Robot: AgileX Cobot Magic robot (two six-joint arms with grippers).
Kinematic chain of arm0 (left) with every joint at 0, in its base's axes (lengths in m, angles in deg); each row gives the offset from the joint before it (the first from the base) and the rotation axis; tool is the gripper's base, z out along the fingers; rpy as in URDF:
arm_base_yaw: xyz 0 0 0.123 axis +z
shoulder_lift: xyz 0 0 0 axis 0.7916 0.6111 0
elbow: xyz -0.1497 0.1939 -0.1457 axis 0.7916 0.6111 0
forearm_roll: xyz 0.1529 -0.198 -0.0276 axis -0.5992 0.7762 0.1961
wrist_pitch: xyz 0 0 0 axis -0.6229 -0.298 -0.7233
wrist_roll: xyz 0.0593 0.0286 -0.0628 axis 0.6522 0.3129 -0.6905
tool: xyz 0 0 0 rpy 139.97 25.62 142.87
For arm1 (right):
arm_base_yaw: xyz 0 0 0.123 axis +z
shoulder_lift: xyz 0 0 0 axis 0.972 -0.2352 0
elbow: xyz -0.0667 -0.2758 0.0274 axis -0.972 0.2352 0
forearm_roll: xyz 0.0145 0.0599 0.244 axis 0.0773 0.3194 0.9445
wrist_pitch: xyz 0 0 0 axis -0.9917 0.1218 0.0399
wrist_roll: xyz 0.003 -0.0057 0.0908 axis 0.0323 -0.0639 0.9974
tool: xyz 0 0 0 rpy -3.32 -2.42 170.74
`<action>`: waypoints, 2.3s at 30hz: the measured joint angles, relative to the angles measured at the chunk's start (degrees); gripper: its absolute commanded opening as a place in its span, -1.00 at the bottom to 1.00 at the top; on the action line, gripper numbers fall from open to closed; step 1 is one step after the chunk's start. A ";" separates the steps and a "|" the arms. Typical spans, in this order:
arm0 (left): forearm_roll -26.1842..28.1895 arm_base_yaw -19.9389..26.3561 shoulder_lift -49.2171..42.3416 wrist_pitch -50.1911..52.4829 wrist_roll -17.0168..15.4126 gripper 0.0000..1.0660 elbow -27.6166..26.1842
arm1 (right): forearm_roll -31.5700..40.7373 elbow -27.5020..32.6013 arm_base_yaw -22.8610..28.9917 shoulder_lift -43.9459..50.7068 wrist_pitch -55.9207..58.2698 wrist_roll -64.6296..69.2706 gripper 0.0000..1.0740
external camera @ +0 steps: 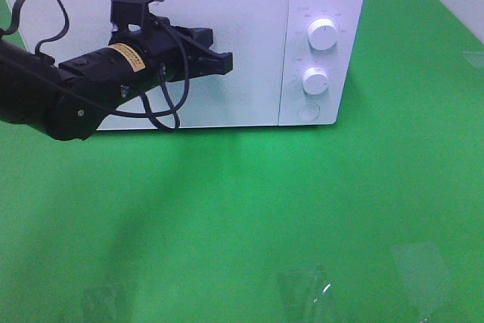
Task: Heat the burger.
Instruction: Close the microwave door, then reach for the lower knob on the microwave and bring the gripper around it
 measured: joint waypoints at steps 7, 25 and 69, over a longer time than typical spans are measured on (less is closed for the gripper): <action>0.00 -1.26 0.69 -1.26 0.23 -1.00 -1.66 | 0.00 0.00 0.00 0.00 0.00 0.00 0.41; 7.16 -8.31 -7.51 -21.89 0.23 0.47 0.34 | -0.23 0.00 0.00 0.00 0.00 0.00 0.41; 4.07 33.75 -42.46 -109.55 2.46 0.85 1.60 | -0.23 0.00 0.00 0.00 0.00 0.00 0.41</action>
